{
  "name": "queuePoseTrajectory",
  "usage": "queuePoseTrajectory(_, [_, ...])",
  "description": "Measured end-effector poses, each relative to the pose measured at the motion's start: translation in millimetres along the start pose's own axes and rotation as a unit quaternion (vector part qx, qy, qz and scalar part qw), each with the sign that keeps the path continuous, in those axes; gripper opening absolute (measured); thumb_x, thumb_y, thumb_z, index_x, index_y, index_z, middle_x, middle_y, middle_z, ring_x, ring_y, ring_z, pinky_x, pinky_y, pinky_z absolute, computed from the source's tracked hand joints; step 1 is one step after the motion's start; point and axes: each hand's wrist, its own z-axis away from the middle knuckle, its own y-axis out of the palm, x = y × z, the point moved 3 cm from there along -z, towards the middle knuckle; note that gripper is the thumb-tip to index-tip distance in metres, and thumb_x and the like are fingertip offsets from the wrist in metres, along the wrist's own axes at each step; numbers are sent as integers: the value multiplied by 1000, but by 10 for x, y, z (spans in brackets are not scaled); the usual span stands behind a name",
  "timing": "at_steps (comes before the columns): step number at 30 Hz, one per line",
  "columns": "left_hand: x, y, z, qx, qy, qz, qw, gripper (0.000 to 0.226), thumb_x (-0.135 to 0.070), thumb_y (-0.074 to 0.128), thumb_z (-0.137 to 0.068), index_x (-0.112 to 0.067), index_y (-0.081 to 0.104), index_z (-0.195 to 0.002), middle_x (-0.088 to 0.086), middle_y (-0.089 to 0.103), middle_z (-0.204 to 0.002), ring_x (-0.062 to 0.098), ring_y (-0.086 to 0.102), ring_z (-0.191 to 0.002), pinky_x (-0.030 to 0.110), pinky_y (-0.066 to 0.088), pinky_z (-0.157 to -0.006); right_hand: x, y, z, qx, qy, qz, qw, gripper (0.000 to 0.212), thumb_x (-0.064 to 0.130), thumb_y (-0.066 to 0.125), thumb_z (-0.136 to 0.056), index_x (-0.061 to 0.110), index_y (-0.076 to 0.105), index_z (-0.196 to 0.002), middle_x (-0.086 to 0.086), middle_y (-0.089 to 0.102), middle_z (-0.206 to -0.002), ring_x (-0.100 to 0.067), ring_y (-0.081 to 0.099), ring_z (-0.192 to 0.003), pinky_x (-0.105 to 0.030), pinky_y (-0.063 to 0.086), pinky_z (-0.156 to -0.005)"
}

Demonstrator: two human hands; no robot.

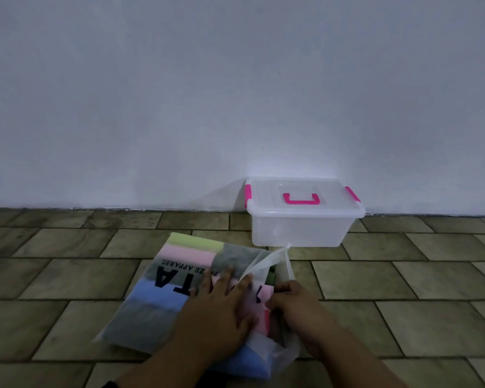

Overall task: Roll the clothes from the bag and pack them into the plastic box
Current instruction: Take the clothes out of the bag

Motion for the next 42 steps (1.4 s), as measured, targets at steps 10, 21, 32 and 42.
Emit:
queuePoseTrajectory(10, [-62, 1, -33, 12, 21, 23, 999, 77, -78, 19, -78, -50, -13, -143, -10, 2, -161, 33, 6, -147, 50, 26, -112, 48, 53, 28, 37, 68, -201, 977, 14, 2, 54, -77, 4, 68, -76, -18, 56, -70, -24, 53, -54, -30, 48, -50])
queuePoseTrajectory(21, [-34, -57, -12, -4, 22, 46, 999, 77, -82, 15, -77, -53, -12, -143, -11, 9, -160, 24, 10, -148, 44, 29, -112, 101, 17, 78, 40, -47, -91, 994, 23, 6, 69, -75, 25, 69, -89, -5, 75, -88, -25, 69, -87, -41, 56, -79])
queuePoseTrajectory(32, [-59, -82, 19, 5, 26, 71, 997, 73, -88, 15, -72, -66, -24, -130, -16, 1, -160, 21, 6, -148, 47, 26, -112, 83, -74, 184, 13, -95, -41, 995, 21, 3, 72, -75, 22, 70, -85, 0, 75, -86, -18, 70, -83, -32, 58, -74])
queuePoseTrajectory(42, [-48, -19, -15, 24, 25, 39, 999, 77, -77, 19, -79, -50, -9, -145, -15, 4, -160, 22, 5, -148, 46, 27, -114, -24, -251, 129, 1, -60, 62, 996, 38, 12, 74, -65, 29, 59, -95, 5, 68, -99, -16, 64, -92, -39, 55, -81])
